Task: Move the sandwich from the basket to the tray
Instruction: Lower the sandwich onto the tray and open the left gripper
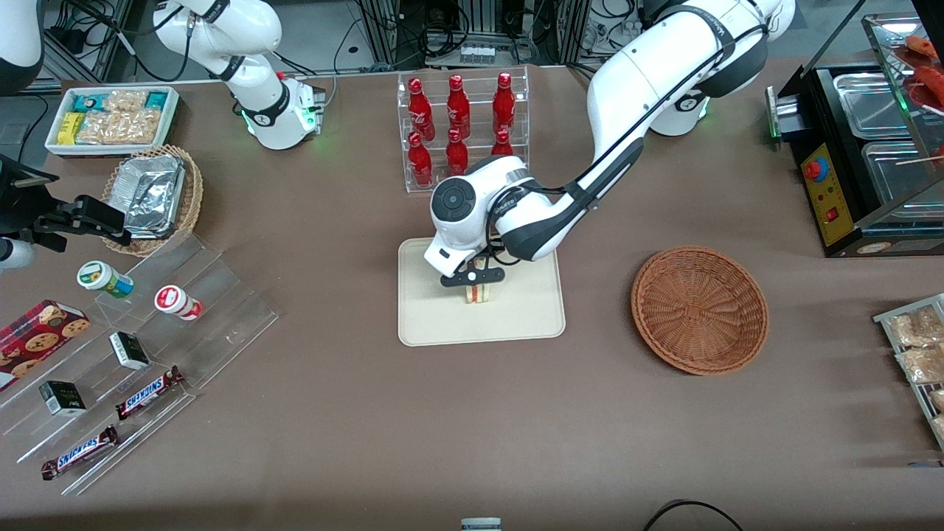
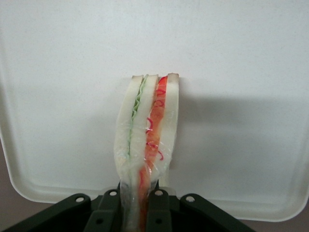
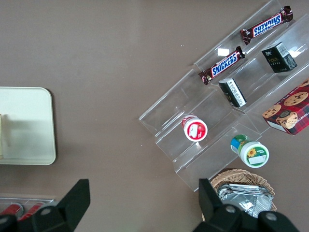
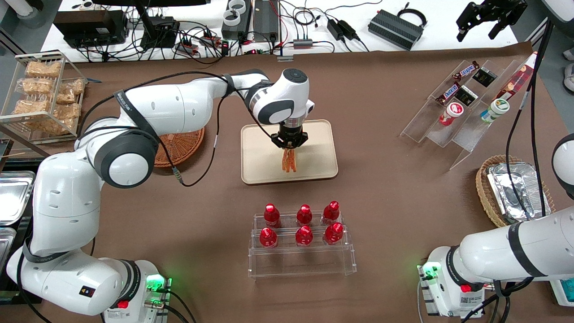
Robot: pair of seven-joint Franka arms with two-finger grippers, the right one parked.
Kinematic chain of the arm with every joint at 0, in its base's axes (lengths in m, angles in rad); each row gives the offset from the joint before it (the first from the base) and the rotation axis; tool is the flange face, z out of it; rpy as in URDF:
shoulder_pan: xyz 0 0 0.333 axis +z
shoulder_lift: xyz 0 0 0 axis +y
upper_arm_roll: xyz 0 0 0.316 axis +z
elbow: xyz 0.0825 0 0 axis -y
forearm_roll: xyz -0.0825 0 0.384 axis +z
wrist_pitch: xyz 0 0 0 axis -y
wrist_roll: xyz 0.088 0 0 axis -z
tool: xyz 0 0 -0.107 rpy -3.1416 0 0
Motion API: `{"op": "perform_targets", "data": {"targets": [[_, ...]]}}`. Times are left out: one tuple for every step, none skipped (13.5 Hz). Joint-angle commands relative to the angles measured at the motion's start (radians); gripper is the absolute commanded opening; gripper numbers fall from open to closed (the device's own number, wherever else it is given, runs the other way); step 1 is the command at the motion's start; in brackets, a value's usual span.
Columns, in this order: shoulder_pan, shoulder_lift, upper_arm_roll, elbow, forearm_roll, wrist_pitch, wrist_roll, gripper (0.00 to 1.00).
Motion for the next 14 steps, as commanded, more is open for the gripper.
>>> {"op": "perform_targets", "data": {"targets": [[-0.023,0.03,0.032,0.04,0.023,0.013,-0.021,0.0],[-0.024,0.036,0.033,0.04,0.023,0.027,-0.019,0.0],[-0.024,0.036,0.036,0.04,0.023,0.03,-0.019,0.01],[-0.026,0.036,0.036,0.046,0.023,0.032,-0.018,0.12],[-0.024,0.036,0.036,0.054,0.023,0.024,-0.016,0.54],[-0.024,0.031,0.036,0.055,0.023,0.02,-0.01,0.92],[-0.023,0.027,0.036,0.055,0.021,0.017,-0.012,1.0],[-0.021,0.018,0.036,0.057,0.021,-0.008,-0.013,1.0],[-0.015,0.007,0.036,0.067,0.018,-0.038,-0.013,1.0],[-0.006,-0.011,0.033,0.09,0.012,-0.075,-0.01,1.0],[0.003,-0.034,0.03,0.11,0.008,-0.121,-0.013,1.0],[0.006,-0.065,0.029,0.13,-0.011,-0.17,-0.015,1.0],[0.017,-0.102,0.03,0.152,-0.043,-0.216,-0.015,1.0],[0.034,-0.143,0.03,0.163,-0.064,-0.27,-0.018,1.0]]}}
